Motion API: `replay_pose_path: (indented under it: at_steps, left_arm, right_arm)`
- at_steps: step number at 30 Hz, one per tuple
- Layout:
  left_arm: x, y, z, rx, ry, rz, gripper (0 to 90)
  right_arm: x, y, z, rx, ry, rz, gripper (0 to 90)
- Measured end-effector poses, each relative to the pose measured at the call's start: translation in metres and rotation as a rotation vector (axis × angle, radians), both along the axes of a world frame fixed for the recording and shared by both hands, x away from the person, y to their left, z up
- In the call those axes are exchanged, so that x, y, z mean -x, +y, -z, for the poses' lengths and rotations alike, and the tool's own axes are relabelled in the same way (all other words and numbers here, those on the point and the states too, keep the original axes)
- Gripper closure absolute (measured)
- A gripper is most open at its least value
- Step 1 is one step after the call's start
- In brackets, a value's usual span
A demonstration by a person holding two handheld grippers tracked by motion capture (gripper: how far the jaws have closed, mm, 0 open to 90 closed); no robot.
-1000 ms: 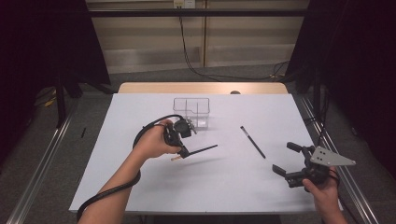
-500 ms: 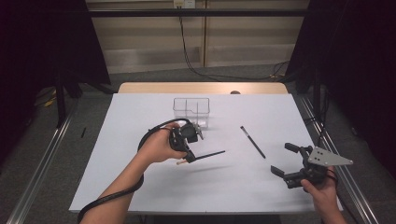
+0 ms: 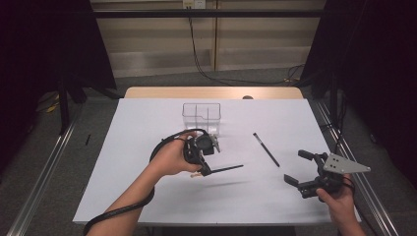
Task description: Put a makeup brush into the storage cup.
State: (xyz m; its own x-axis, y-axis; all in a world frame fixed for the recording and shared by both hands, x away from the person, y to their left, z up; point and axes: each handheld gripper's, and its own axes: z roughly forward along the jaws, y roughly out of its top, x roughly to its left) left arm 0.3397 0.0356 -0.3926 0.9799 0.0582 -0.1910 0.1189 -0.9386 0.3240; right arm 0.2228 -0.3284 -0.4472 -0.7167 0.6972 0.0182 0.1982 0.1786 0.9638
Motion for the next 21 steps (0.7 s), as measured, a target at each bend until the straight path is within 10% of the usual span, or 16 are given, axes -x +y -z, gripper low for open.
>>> replay_pose_path:
  at_steps: [21]
  left_arm:
    - [0.003, -0.011, 0.002, -0.026, -0.001, 0.032, 83.9]
  right_arm:
    - [-0.015, 0.017, -0.01, 0.026, 0.071, -0.067, 0.0]
